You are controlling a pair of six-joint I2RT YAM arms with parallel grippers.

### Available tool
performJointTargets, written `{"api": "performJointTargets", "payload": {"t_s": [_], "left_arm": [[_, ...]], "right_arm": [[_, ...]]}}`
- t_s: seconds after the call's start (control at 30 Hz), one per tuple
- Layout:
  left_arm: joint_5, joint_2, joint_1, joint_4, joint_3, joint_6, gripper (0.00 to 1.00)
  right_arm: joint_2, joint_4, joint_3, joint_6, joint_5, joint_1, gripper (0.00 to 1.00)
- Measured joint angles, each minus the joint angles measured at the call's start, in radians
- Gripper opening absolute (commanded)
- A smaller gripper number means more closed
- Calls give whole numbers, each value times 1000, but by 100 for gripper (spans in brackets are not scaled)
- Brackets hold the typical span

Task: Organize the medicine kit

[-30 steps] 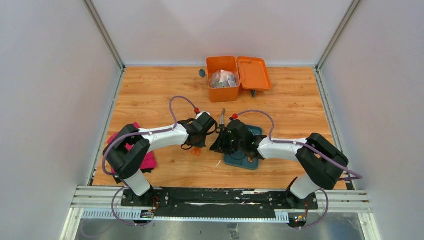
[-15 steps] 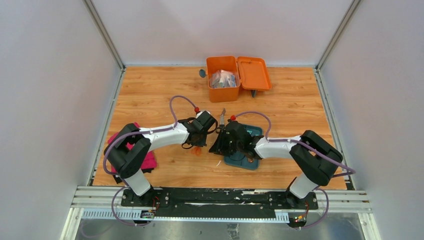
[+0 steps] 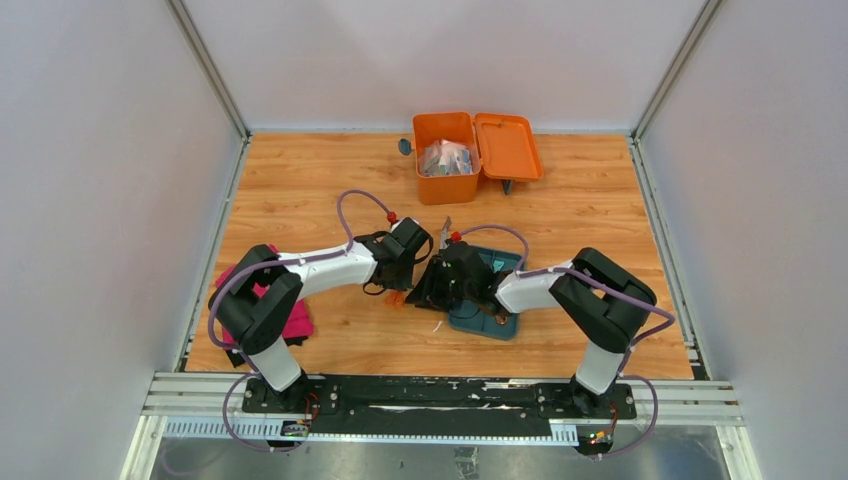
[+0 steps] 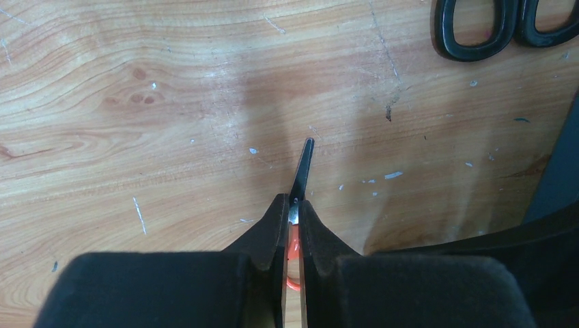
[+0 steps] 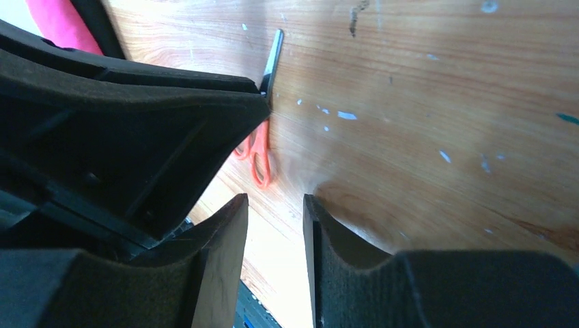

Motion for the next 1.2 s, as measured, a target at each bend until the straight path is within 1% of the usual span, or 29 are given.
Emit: {"api": "performJointTargets", "payload": {"t_s": [0.2,0.4,0.73,1.2], "left_arm": [[9,1,4,0,0,0,2],[16,8,8,0,9,0,2],[35,8,19,4,10,0,1],[45,8,24,5,10,0,0]], "right_arm": [[52,93,4,45,-37,0,41],[85,148,6,85,-60,0,40],[116,197,6,139,-78,0,39],[161,244,19,180,-90,0,31]]}}
